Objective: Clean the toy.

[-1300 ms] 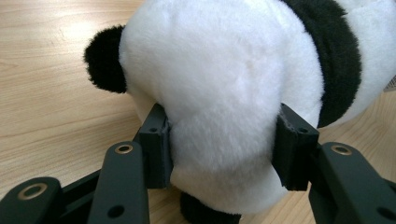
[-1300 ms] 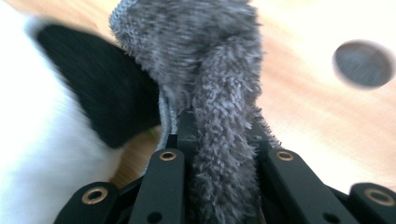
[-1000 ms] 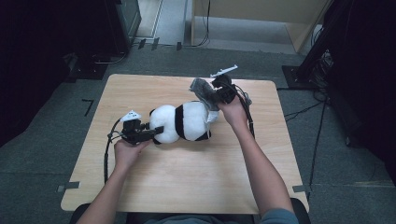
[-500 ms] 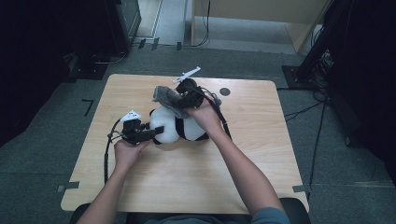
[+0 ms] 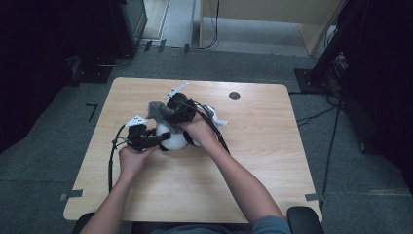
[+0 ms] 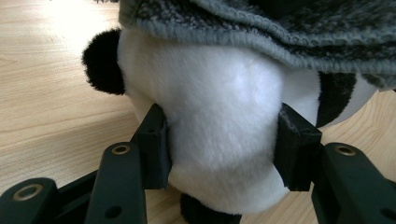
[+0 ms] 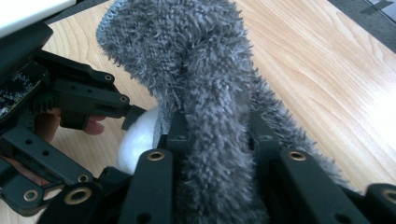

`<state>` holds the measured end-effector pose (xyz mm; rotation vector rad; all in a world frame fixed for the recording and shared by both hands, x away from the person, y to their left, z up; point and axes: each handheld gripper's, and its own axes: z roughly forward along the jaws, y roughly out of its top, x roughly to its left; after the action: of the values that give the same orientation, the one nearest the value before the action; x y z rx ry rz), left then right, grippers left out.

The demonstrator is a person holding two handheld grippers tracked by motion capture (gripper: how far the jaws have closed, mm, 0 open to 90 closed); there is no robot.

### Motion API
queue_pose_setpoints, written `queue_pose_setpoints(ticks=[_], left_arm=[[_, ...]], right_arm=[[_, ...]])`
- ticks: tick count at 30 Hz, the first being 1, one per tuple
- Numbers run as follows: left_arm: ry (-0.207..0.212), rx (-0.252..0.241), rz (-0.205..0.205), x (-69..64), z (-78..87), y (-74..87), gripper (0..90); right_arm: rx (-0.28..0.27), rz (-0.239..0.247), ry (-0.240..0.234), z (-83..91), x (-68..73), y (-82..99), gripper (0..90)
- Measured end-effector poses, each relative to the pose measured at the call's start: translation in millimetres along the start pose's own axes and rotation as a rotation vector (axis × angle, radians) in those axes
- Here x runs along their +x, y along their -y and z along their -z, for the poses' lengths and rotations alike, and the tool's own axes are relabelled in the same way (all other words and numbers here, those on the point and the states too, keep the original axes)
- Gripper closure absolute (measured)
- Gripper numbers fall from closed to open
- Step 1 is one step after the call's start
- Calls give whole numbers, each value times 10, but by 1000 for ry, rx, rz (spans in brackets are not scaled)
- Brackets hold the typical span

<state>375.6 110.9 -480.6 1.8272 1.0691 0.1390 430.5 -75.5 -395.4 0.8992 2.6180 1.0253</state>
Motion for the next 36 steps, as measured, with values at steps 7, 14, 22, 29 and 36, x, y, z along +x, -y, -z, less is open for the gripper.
queue_pose_setpoints(ticks=[7,14,22,29,36], left_arm=[[-7,-5,-19,-4,-8,7,455],[-12,-6,-29,-10,-16,9,453],[-7,-5,-21,2,-18,10,447],[-3,-4,-22,10,-16,12,443],[2,-2,-18,18,-17,15,439]], right_arm=[[8,-17,36,95,-131,96,722],[-5,-60,49,259,-323,235,736],[-6,-53,114,484,-424,327,733],[-35,-105,140,661,-616,476,729],[-51,-171,166,792,-792,661,725]])
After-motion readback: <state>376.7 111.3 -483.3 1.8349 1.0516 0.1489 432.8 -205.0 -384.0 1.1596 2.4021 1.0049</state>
